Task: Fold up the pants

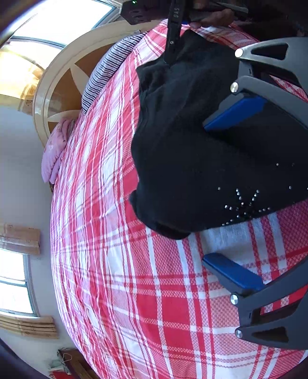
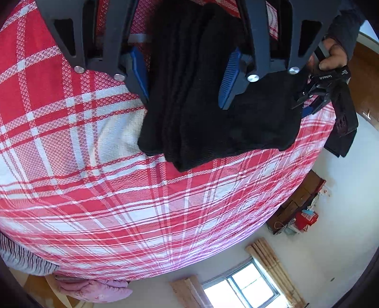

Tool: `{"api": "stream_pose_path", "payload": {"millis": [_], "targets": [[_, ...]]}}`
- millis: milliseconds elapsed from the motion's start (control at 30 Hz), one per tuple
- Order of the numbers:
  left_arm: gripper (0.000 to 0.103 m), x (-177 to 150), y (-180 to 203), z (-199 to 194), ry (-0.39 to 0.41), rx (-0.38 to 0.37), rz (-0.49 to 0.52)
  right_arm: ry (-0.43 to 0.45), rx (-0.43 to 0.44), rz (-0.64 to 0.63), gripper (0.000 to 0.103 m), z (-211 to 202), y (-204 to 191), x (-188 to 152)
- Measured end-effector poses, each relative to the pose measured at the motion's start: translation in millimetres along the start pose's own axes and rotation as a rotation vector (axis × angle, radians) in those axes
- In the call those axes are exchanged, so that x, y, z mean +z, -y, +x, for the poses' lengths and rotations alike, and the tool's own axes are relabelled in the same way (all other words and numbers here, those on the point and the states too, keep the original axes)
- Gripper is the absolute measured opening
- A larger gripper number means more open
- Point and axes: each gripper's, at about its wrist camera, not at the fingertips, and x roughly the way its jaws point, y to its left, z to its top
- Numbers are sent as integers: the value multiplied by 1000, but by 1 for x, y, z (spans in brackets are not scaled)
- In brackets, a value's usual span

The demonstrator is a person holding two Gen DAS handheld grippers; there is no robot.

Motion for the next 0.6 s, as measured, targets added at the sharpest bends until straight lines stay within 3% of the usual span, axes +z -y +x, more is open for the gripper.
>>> {"api": "stream_pose_path", "payload": {"millis": [133,233,400,500,533,600], "targets": [[92,4,-1,0,4,-27,-13,-11,46,40,38,0,7,2],[75,5,-1,-1,-7,-76,-29,-5,55,36,35,-3,6,0],[62,3,-13,-3,-12,-144,-107,3,99,62,30,-7,11,-3],[41,4,-17,-4,-20,-178,-127,22,94,38,28,-11,6,-3],[29,4,-18,-4,-24,-200,-136,32,89,23,28,-14,1,-3],[24,6,-19,-5,-25,-210,-154,47,78,-3,27,-19,-6,-3]]}}
